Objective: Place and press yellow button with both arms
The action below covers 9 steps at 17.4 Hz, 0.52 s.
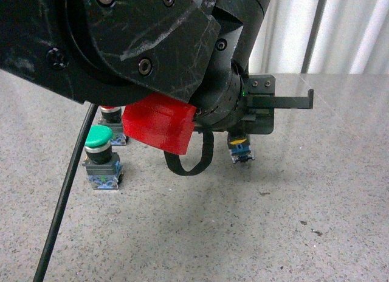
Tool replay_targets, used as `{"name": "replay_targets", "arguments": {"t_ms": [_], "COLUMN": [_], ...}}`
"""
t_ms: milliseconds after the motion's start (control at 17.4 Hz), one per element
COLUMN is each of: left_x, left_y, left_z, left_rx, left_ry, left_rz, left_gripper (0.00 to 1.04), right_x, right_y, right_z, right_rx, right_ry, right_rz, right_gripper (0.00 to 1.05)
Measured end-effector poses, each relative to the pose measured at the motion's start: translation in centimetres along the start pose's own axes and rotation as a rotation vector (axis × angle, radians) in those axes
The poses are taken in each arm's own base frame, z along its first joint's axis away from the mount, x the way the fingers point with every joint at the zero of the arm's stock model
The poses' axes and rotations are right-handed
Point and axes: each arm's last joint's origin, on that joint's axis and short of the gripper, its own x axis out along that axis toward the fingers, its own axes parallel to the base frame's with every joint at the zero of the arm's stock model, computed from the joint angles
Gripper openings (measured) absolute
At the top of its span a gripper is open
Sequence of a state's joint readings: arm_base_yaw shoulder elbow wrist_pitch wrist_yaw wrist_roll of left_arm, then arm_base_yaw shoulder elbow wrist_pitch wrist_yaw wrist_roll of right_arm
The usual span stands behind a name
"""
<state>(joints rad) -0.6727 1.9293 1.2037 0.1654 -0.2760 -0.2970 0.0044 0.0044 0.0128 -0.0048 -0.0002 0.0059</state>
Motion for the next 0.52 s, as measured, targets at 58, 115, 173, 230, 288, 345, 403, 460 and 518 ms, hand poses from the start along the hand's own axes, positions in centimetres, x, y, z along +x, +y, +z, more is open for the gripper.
{"name": "replay_targets", "arguments": {"t_ms": [58, 115, 173, 230, 288, 345, 403, 460, 518], "left_x": [0.03, 0.00, 0.00, 0.00, -0.01, -0.01, -0.01, -0.01, -0.01], "left_y": [-0.07, -0.20, -0.20, -0.19, -0.22, -0.23, -0.26, -0.26, -0.27], "left_z": [0.19, 0.27, 0.27, 0.28, 0.33, 0.36, 0.45, 0.48, 0.49], "left_rx": [0.011, 0.018, 0.023, 0.029, 0.032, 0.034, 0.035, 0.035, 0.035], "left_ry": [-0.003, -0.012, -0.014, -0.015, -0.020, -0.023, -0.032, -0.035, -0.036], "left_rz": [-0.002, -0.006, -0.006, -0.006, -0.007, -0.008, -0.011, -0.011, -0.012], "left_gripper": [0.34, 0.46, 0.55, 0.64, 0.77, 0.86, 0.97, 0.98, 0.99], "right_x": [0.00, 0.00, 0.00, 0.00, 0.00, 0.00, 0.00, 0.00, 0.00], "right_y": [0.00, 0.00, 0.00, 0.00, 0.00, 0.00, 0.00, 0.00, 0.00], "right_z": [0.00, 0.00, 0.00, 0.00, 0.00, 0.00, 0.00, 0.00, 0.00], "right_rx": [0.000, 0.000, 0.000, 0.000, 0.000, 0.000, 0.000, 0.000, 0.000], "right_ry": [0.000, 0.000, 0.000, 0.000, 0.000, 0.000, 0.000, 0.000, 0.000], "right_rz": [0.000, 0.000, 0.000, 0.000, 0.000, 0.000, 0.000, 0.000, 0.000], "right_gripper": [0.98, 0.98, 0.98, 0.98, 0.98, 0.98, 0.98, 0.98, 0.98]}}
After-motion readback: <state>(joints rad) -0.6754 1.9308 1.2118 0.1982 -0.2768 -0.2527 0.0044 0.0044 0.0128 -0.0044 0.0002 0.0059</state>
